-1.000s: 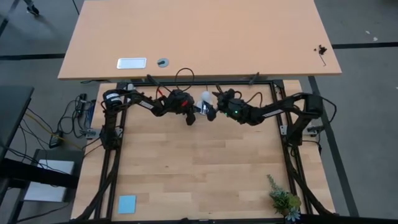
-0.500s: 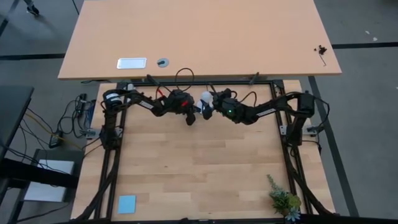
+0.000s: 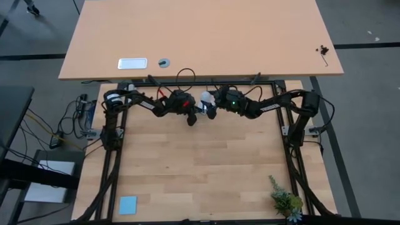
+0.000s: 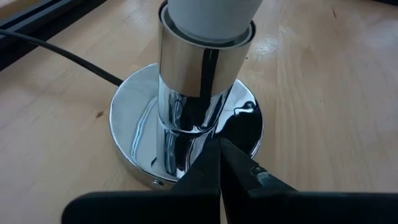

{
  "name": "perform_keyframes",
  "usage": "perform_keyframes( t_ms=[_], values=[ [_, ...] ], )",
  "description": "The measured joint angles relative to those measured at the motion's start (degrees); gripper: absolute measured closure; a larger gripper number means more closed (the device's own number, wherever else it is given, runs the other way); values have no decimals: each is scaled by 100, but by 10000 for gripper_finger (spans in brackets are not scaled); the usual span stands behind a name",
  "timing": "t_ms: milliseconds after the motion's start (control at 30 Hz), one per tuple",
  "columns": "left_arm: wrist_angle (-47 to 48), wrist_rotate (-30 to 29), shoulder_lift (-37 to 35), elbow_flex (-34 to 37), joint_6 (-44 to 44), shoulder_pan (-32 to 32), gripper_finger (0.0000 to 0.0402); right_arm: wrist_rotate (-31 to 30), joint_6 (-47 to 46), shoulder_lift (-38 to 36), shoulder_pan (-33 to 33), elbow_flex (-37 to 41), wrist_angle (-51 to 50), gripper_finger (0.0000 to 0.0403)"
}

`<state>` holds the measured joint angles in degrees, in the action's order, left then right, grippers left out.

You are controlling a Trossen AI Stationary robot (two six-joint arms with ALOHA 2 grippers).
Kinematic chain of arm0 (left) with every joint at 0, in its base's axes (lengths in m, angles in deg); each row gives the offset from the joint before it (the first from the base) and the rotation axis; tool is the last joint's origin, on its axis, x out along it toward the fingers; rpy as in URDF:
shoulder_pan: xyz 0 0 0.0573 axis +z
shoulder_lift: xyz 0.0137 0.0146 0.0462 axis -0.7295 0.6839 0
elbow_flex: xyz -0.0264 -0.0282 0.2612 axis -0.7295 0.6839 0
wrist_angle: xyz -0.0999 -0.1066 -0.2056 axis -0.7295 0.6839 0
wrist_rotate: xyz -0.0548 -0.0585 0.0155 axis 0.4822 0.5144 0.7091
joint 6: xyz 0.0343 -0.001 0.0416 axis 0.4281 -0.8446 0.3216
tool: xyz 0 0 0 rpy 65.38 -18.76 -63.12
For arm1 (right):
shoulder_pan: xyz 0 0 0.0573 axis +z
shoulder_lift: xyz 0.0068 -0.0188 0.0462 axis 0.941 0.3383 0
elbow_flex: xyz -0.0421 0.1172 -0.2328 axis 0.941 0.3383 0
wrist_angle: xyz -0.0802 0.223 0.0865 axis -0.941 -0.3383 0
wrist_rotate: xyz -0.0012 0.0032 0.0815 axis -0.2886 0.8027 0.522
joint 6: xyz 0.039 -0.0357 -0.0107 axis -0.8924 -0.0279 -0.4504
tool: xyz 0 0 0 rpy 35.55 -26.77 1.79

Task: Screw lightbulb
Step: Remove the white lightbulb from the silver lamp

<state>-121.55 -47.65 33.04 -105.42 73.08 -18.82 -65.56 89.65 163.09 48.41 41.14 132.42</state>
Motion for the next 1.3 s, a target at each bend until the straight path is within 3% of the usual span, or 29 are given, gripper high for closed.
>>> perform_keyframes(
  t_ms=[367, 700, 900, 1133, 1300],
  values=[
    [0, -1, 2, -1, 68, 0, 401, 1975, -229, -80, -822, -11, -282, 116],
    [0, 12, 2, 0, 91, -1, 401, 1973, -382, -267, -770, 30, -545, 58],
    [1, 12, 2, 0, 90, -2, 401, 1306, -551, -603, -485, 21, -741, 36],
    [0, 10, 2, 0, 105, -2, 401, -785, -540, -483, 237, 15, -678, 39],
    [0, 9, 2, 0, 104, -2, 401, -1496, -852, -480, 485, 13, -678, 49]
  ],
)
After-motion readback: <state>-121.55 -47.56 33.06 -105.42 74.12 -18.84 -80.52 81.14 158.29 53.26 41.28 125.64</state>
